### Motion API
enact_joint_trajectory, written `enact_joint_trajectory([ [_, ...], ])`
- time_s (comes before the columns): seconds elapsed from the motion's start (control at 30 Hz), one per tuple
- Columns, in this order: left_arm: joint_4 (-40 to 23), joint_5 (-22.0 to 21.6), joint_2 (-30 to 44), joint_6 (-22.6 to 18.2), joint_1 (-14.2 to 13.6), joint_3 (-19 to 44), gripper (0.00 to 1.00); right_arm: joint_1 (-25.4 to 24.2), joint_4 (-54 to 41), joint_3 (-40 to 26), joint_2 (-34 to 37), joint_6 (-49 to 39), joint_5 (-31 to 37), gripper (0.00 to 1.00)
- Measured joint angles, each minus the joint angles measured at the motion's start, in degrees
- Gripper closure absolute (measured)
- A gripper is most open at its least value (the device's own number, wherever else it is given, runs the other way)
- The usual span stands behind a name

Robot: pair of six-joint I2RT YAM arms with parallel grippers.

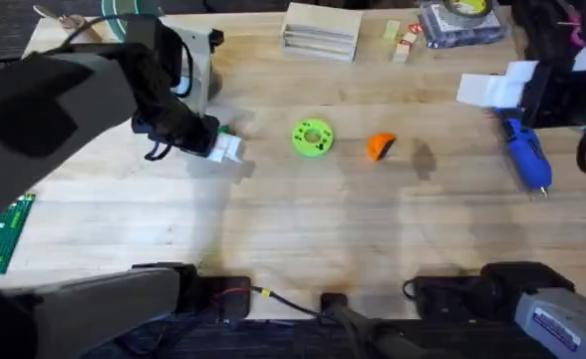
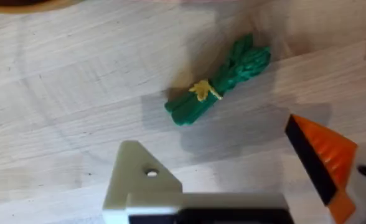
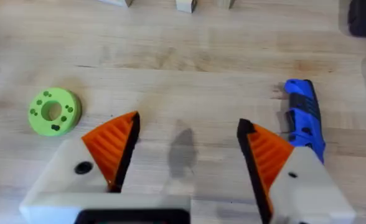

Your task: Pick up the gripper from the table and insert it into the empty holder that is missing its gripper. Then pick up a screw, insert it into the mounting hole, and use the screwdriver to tighten it. Finally, clean up the table by picking up the vegetable and placing it into the bucket.

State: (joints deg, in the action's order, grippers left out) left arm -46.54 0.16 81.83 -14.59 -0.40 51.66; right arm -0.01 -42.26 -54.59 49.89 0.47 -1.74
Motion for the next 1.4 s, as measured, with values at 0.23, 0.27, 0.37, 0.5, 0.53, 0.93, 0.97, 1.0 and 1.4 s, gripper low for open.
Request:
enact_joint_trajectory([
  [0.23,0.9,0.1,2.3,-0.3,0.0,0.0,0.405,0.0,0.0,0.0,0.0,0.0,0.0,0.010],
  [0.27,0.9,0.1,2.3,-0.2,0.0,0.0,0.552,0.0,0.0,0.0,0.0,0.0,0.0,0.010],
  [0.37,0.9,0.1,1.5,-0.6,0.0,0.0,0.963,0.0,0.0,0.0,0.0,0.0,0.0,0.010],
  [0.5,-0.4,0.2,-3.4,-0.6,-0.4,0.1,0.983,0.0,0.0,0.0,0.0,0.0,0.0,0.010],
  [0.53,-1.0,0.2,-5.4,-0.6,-0.7,0.2,0.984,0.0,0.0,0.0,0.0,0.0,0.0,0.009],
  [0.93,-2.1,2.2,-29.5,-0.6,-6.3,2.0,0.009,0.0,0.0,0.0,0.0,0.0,0.0,0.010],
  [0.97,-2.1,2.6,-31.0,-0.6,-6.7,2.0,0.008,0.0,0.0,0.0,0.0,0.0,0.0,0.010],
  [1.0,-2.0,3.1,-32.8,-0.6,-7.0,2.0,0.008,0.0,-0.1,0.0,0.0,0.0,0.0,0.010],
  [1.4,1.0,9.8,-48.3,-0.4,-7.5,2.0,0.641,0.0,-0.1,0.0,0.0,0.0,0.0,0.010],
])
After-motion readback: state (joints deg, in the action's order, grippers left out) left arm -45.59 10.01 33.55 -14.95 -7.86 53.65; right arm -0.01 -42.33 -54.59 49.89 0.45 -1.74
